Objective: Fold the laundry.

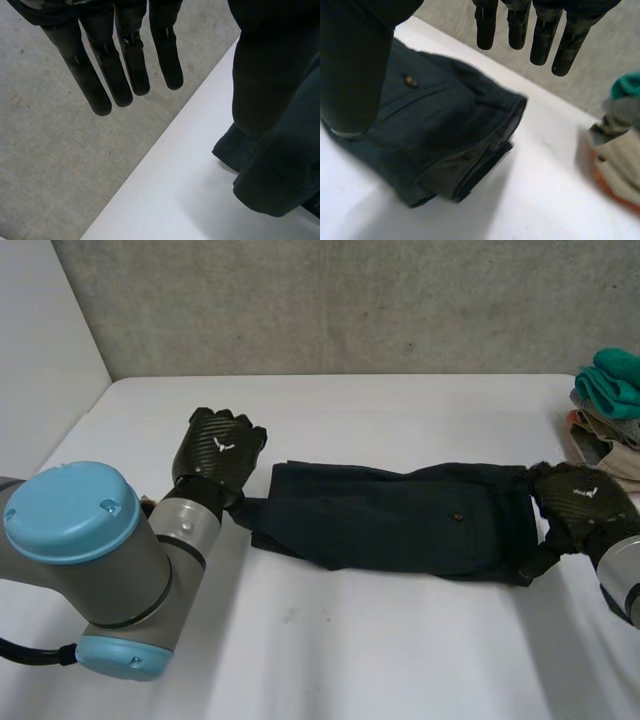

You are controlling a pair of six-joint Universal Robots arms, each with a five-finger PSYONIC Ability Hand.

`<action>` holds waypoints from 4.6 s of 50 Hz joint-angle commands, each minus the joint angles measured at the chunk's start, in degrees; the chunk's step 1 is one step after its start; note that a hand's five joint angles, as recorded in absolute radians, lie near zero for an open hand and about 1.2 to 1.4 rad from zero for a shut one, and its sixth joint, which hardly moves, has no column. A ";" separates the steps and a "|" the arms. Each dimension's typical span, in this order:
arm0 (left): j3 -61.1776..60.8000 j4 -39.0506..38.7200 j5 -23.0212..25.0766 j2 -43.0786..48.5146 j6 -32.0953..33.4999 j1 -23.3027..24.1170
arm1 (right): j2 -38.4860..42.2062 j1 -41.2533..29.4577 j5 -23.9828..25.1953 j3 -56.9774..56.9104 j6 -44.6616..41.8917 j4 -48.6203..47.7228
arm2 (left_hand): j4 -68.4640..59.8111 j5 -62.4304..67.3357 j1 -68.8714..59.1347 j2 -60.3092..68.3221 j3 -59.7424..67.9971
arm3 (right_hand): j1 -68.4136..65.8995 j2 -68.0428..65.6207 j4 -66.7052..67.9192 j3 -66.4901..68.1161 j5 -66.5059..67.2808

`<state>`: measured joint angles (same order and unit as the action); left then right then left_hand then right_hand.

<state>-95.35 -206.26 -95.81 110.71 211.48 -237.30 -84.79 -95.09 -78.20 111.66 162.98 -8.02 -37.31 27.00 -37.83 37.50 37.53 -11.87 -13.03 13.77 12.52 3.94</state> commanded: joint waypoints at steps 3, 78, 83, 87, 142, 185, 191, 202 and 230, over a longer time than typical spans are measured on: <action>1.40 -0.10 -0.08 0.73 -0.01 -0.44 | 13.59 0.26 -1.08 -4.08 1.82 -0.95 | -2.34 2.65 -1.83 2.15 2.12 | -1.72 -0.57 -0.17 1.07 -0.34; 36.46 16.67 -0.60 19.62 -11.53 10.80 | 24.84 -16.00 4.46 -47.83 16.58 22.77 | 3.54 -3.24 4.06 -3.74 -3.77 | -0.06 1.10 -1.83 -0.59 -2.00; 40.15 22.39 -2.01 23.67 -11.79 12.03 | 33.54 -16.00 2.08 -58.73 13.60 29.54 | 7.24 -6.93 7.76 -7.43 -7.47 | 1.87 3.03 -3.77 -2.52 -3.94; 41.39 24.85 -3.77 25.95 -12.23 12.65 | 39.25 -16.44 1.73 -66.03 10.17 34.73 | 7.92 -7.61 8.44 -8.11 -8.14 | 1.87 3.03 -3.77 -2.52 -3.94; 27.25 26.97 -0.87 14.71 -9.15 9.22 | 25.29 -18.90 -1.87 -35.38 0.85 15.84 | 15.15 -14.84 15.66 -15.34 -15.37 | 0.61 1.77 -2.50 -1.26 -2.68; 23.64 29.51 15.63 0.39 -12.66 5.54 | 11.93 -27.42 -1.79 -5.69 -5.13 -10.75 | 20.53 -20.22 21.05 -20.73 -20.76 | 1.87 3.03 -3.77 -2.52 -3.94; 23.90 30.39 18.55 0.12 -16.71 3.34 | 16.67 -29.01 -1.35 -2.33 -6.00 -20.80 | 20.20 -19.89 20.71 -20.39 -20.42 | 1.87 3.03 -3.77 -2.52 -3.94; 23.72 30.39 18.55 0.38 -19.00 3.07 | 24.85 -29.80 -3.10 -6.45 -12.25 -25.55 | 20.03 -19.72 20.55 -20.22 -20.25 | 0.79 1.94 -2.68 -1.44 -2.85; 23.37 30.39 18.38 0.12 -18.82 2.72 | 35.48 -29.36 -6.09 -27.63 -10.93 -22.13 | 20.03 -19.72 20.55 -20.22 -20.25 | -68.08 -66.92 66.19 67.43 66.02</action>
<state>-72.03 -175.87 -77.36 110.89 192.65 -234.12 -50.27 -124.56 -84.27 87.93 151.47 -30.83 -17.26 6.41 -17.60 17.32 17.55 -38.54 -47.45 46.34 47.18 28.16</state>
